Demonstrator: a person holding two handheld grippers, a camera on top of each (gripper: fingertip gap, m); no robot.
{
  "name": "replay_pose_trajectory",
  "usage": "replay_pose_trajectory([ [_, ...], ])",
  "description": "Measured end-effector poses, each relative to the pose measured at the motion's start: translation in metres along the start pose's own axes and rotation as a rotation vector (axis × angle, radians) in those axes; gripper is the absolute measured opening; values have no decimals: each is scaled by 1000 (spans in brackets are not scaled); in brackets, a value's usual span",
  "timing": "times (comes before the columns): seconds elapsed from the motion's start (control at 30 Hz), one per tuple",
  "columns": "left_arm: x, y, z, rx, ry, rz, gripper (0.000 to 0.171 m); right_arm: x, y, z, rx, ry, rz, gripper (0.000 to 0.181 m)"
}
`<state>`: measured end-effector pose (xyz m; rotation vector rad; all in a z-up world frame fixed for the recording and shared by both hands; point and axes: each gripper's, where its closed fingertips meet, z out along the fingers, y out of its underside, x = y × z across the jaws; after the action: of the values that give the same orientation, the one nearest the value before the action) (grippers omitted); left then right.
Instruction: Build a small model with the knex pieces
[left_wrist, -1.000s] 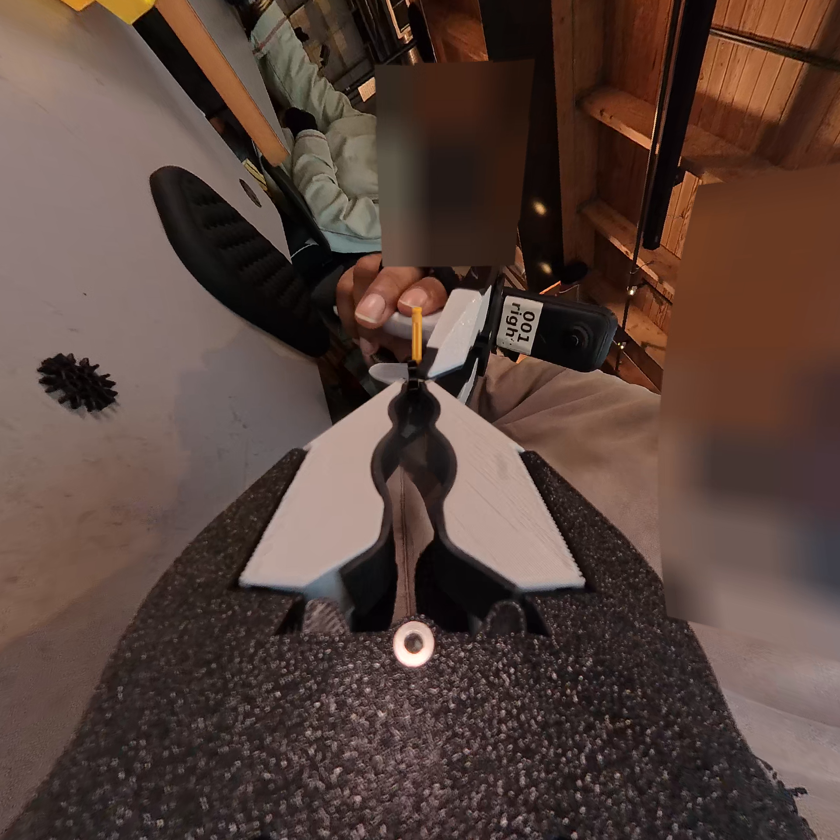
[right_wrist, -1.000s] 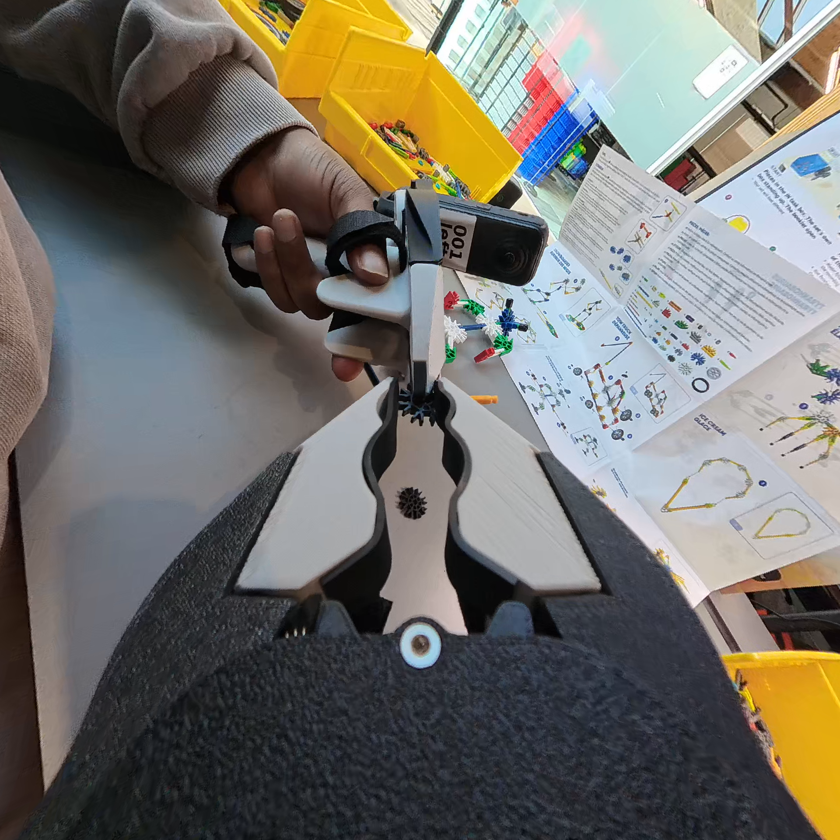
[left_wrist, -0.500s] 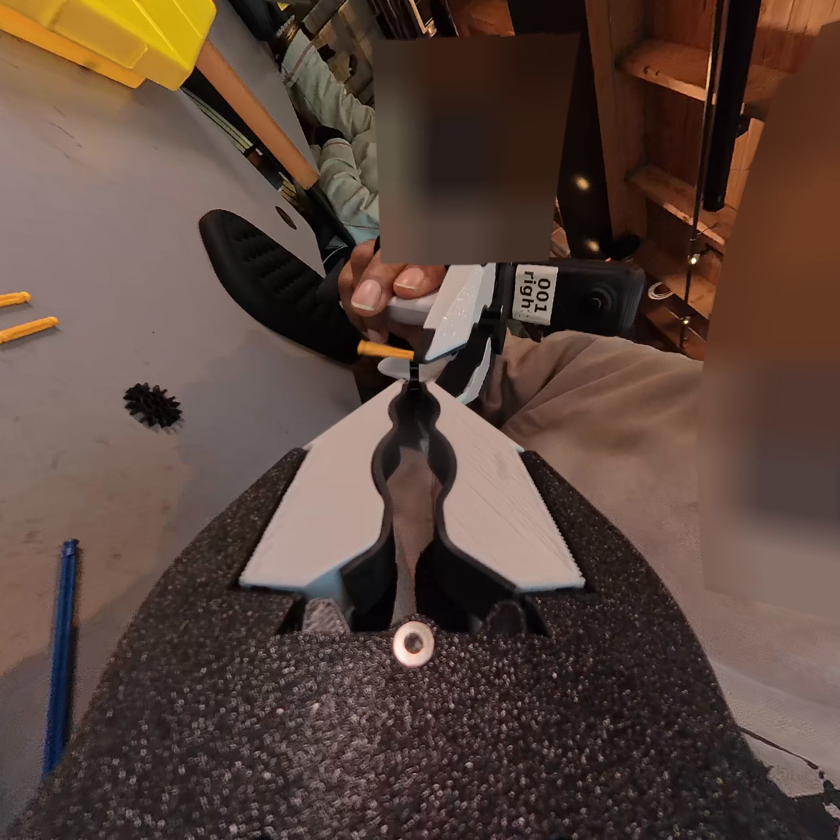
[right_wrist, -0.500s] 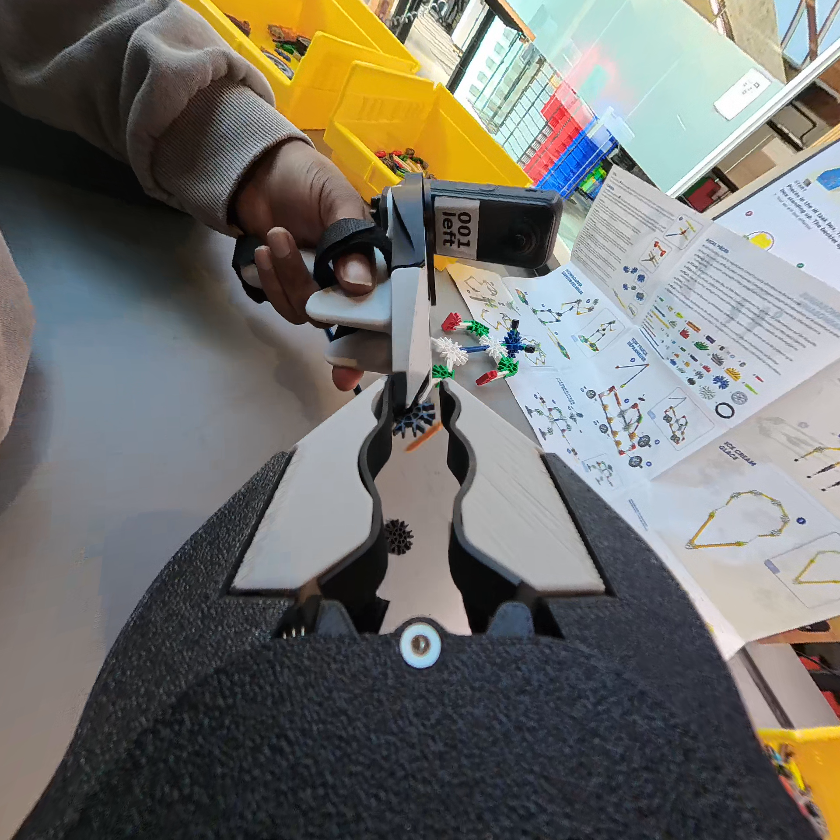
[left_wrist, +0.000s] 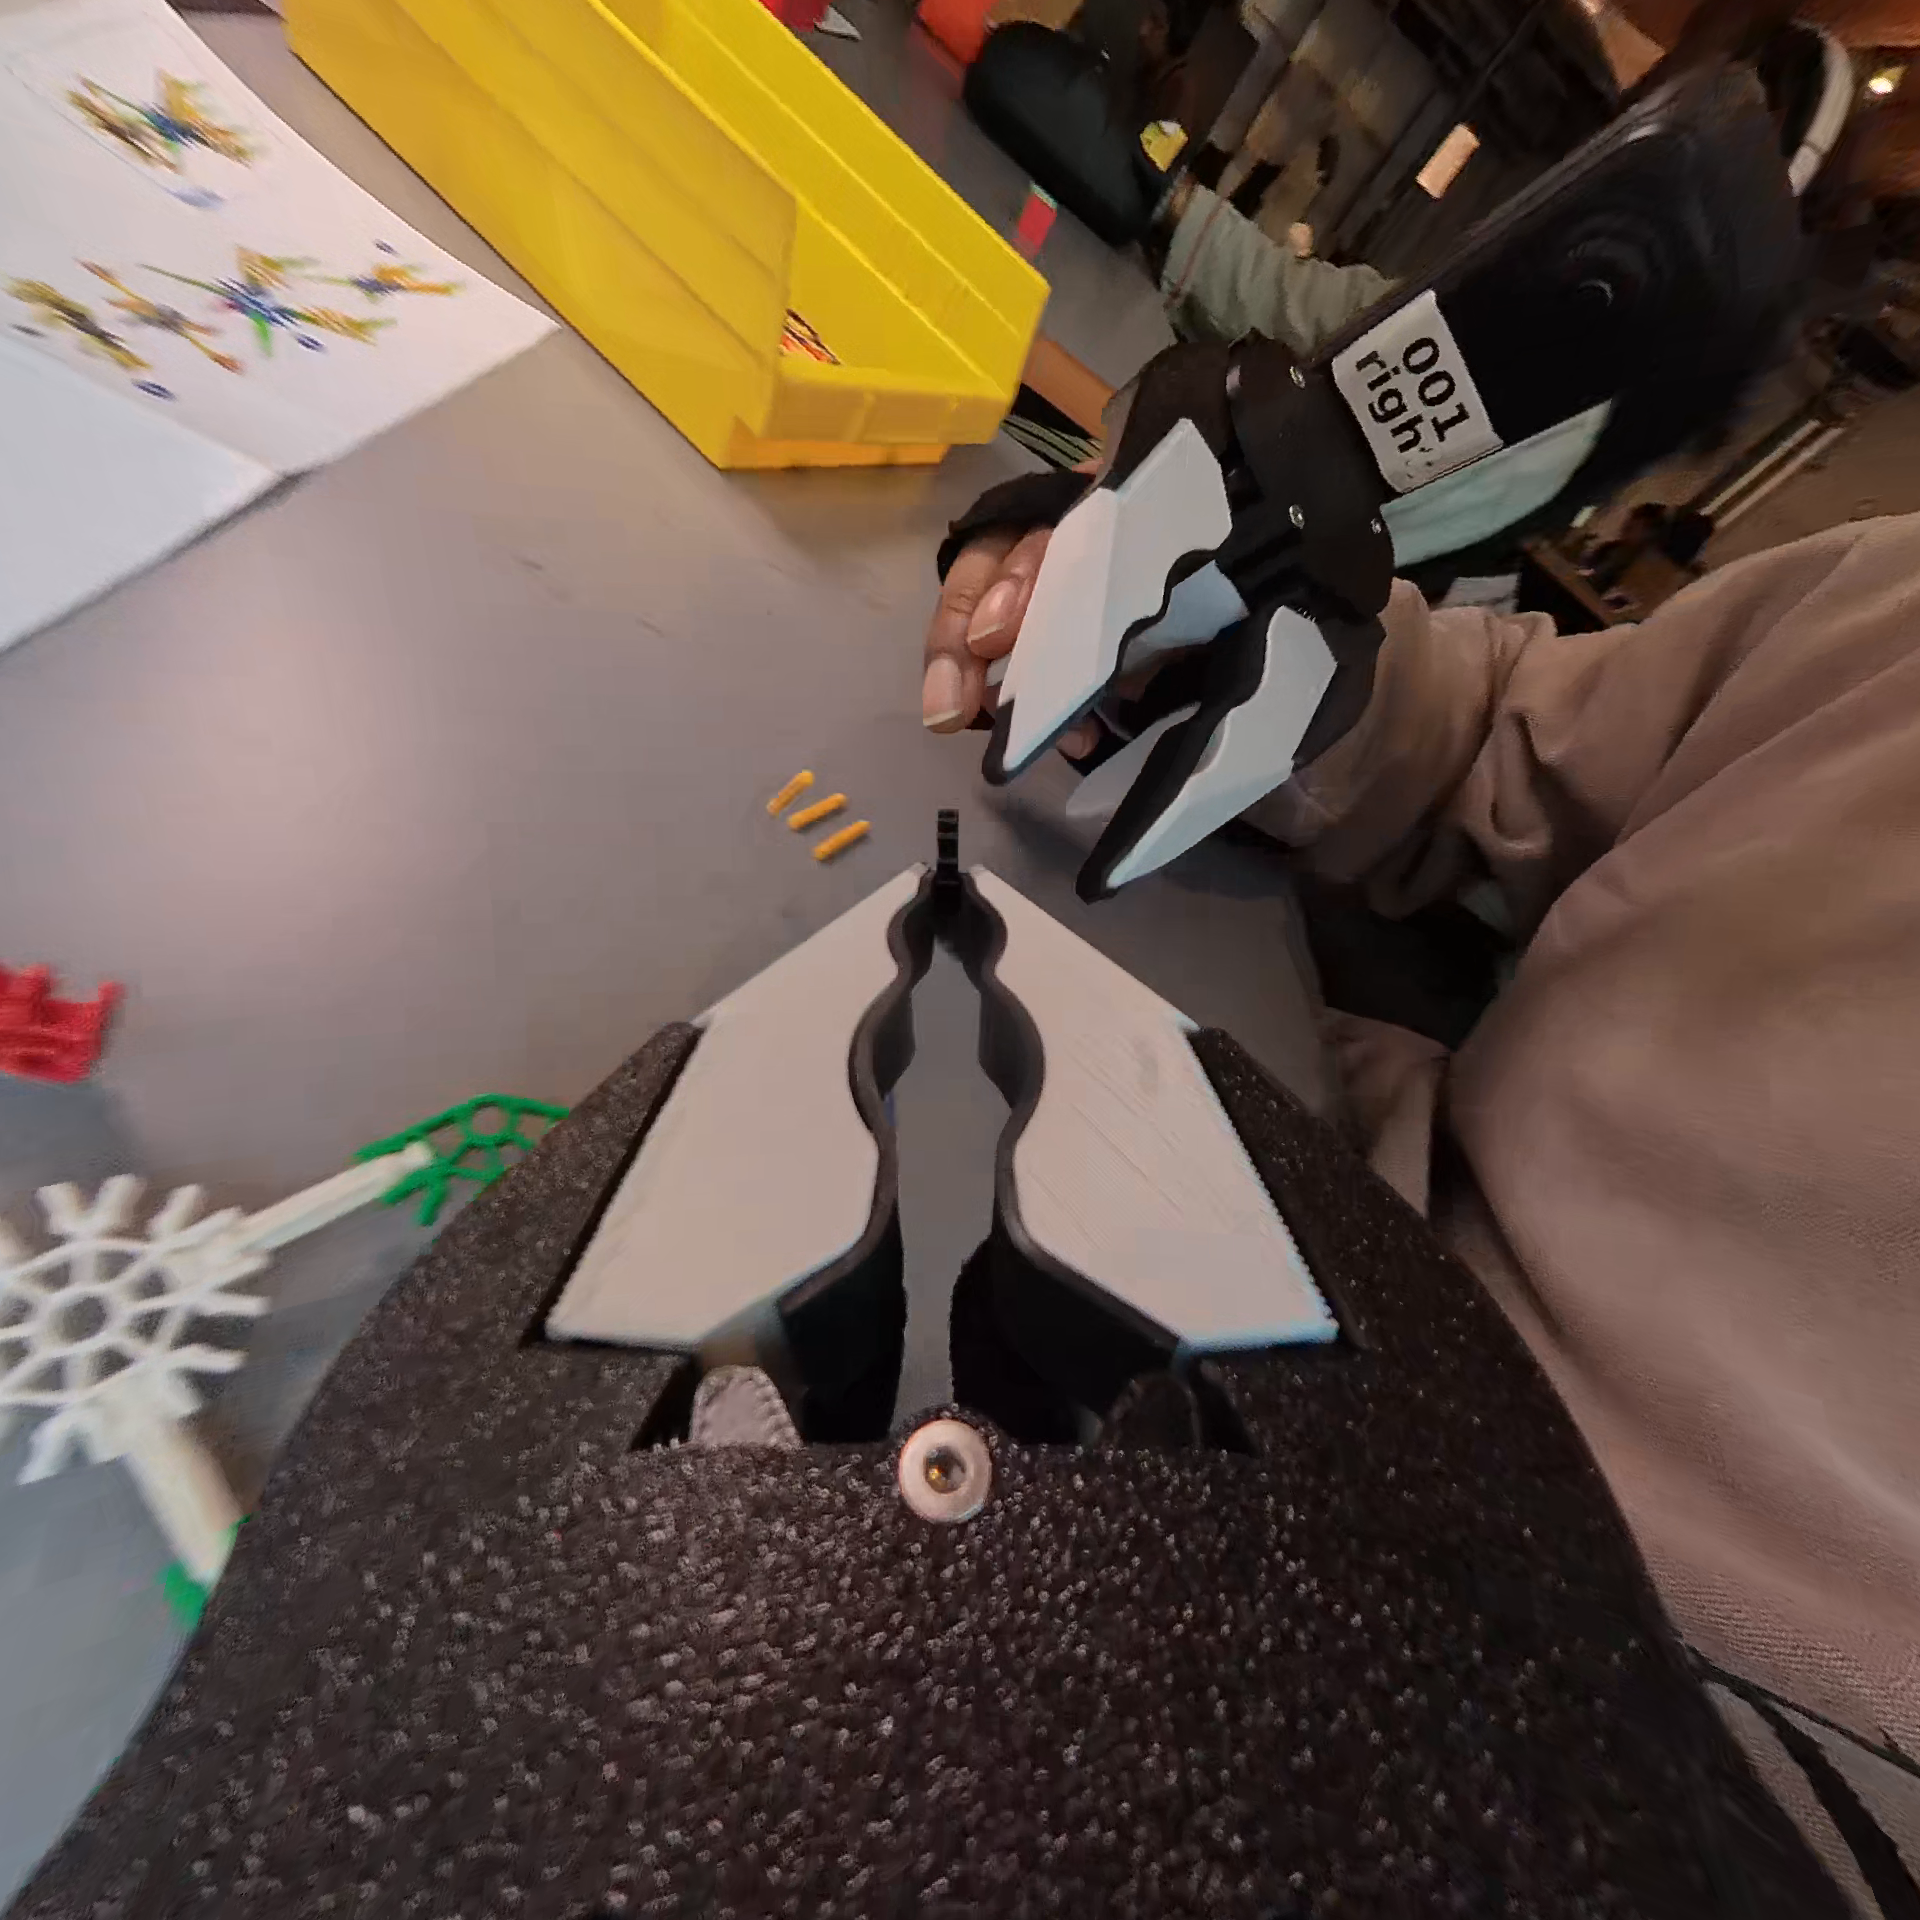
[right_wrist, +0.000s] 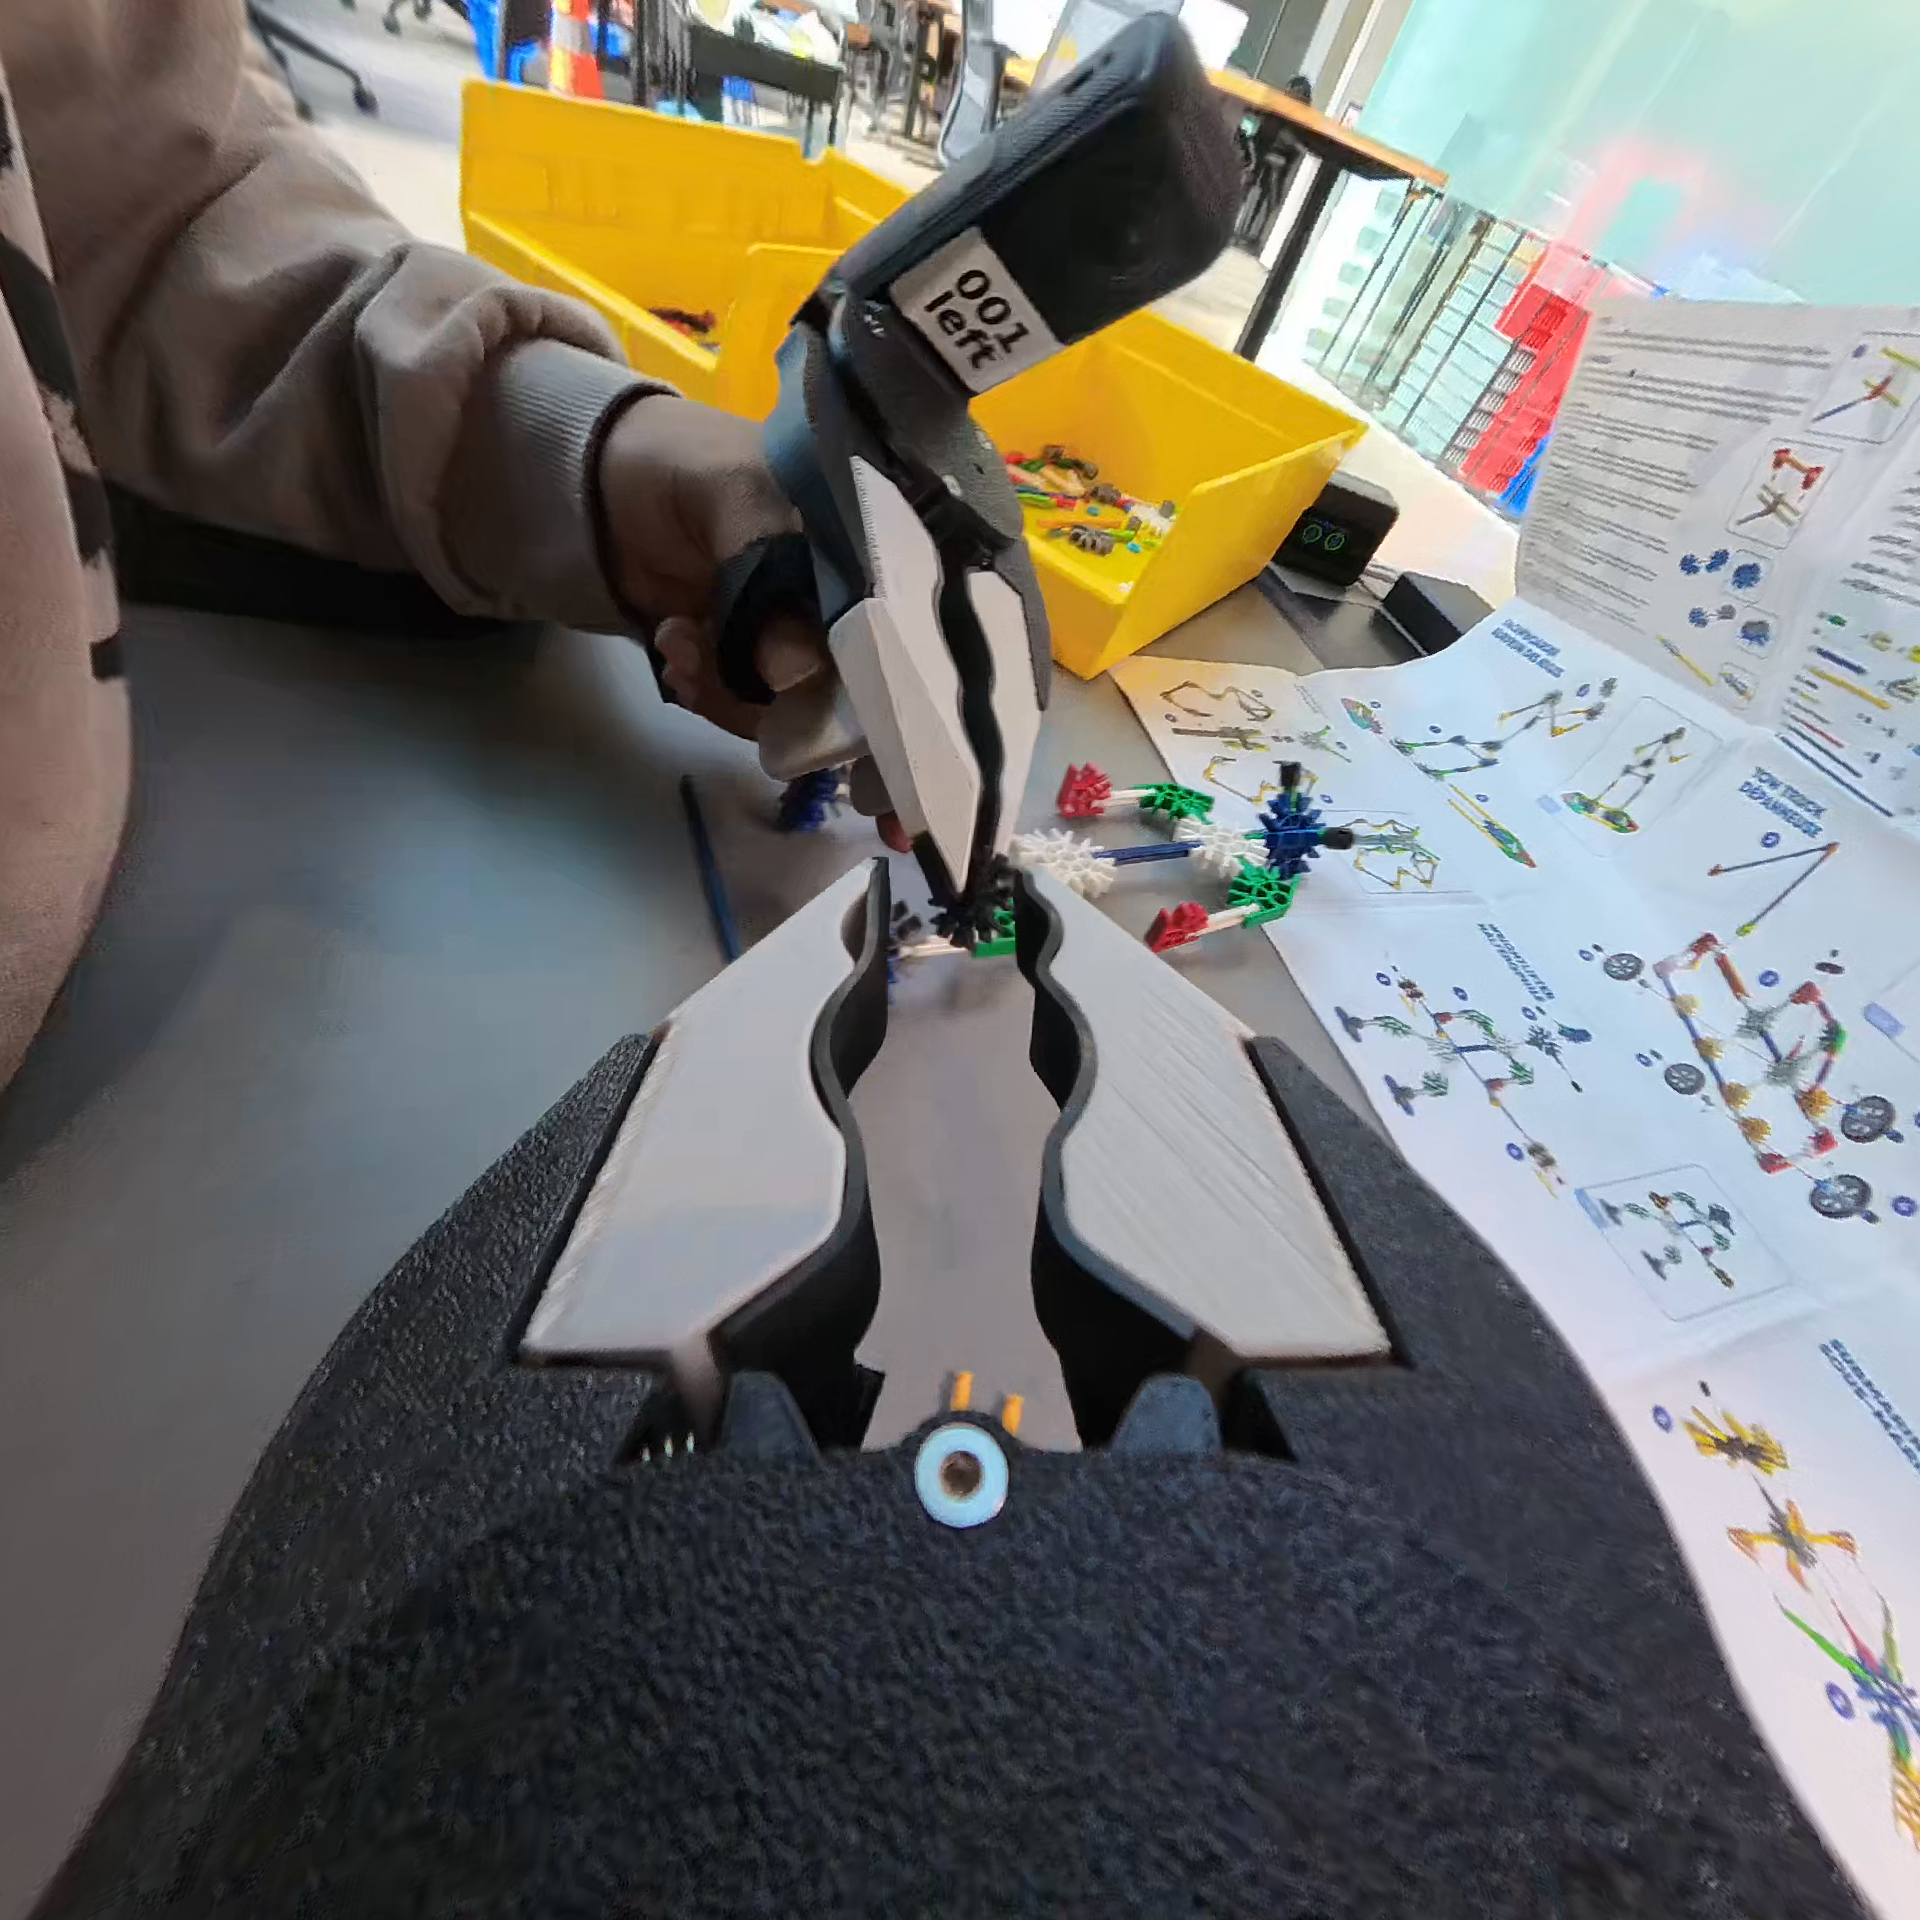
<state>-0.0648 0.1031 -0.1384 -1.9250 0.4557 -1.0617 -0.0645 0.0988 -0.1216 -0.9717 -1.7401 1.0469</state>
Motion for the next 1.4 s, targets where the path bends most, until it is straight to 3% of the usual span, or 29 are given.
replay_pose_trajectory([
  [0.1, -27, -12, -19, 50, -115, 41, 2, 38, 4, -1, 65, 69, 64, 23],
  [0.2, -31, -26, -35, 104, -121, 57, 2, 63, 21, -14, 81, 165, 134, 22],
  [0.33, -54, -29, -48, 128, -218, 137, 2, 89, 20, -38, 153, 291, 194, 22],
  [0.47, -62, -31, -53, 184, -210, 112, 2, 103, 21, -50, 197, 358, 242, 22],
  [0.67, -68, -29, -53, 206, -211, 94, 2, 114, 21, -64, 249, 411, 305, 22],
  [1.4, -68, -28, -51, 208, -213, 91, 2, 113, 21, -65, 251, 421, 294, 20],
])
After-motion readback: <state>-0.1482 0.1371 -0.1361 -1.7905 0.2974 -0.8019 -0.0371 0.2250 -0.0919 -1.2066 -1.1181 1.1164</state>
